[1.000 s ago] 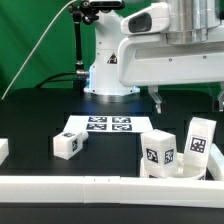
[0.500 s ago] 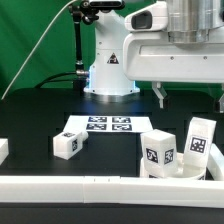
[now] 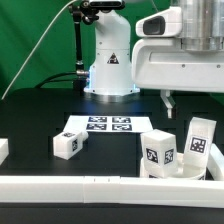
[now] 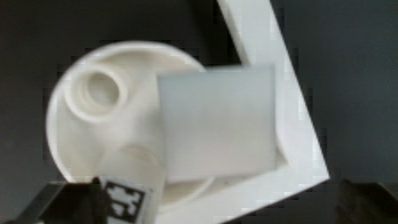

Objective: Assemble stool

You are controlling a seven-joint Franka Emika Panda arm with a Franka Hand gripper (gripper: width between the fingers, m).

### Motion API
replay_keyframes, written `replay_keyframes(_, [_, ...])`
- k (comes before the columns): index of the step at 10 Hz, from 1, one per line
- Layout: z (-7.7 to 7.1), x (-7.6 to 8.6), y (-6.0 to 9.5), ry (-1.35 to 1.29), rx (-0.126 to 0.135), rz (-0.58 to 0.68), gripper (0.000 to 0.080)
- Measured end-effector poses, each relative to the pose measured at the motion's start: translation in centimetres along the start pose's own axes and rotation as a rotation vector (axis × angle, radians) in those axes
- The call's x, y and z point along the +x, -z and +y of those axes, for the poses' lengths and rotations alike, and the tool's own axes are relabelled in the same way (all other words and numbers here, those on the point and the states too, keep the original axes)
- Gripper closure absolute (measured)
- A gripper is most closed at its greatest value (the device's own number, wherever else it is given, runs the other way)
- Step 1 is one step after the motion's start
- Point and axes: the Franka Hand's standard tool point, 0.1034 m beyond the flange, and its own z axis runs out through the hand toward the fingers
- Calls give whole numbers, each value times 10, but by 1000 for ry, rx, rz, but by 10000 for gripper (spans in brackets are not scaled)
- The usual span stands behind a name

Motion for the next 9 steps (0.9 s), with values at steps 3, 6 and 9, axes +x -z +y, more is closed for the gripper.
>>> replay_keyframes(3, [0,0,-1,-3,0,-1,151])
replay_keyframes(6, [0,-5,-11,1,0,13,151])
replay_keyframes(9, [-2,-6,-13,8,1,17,162])
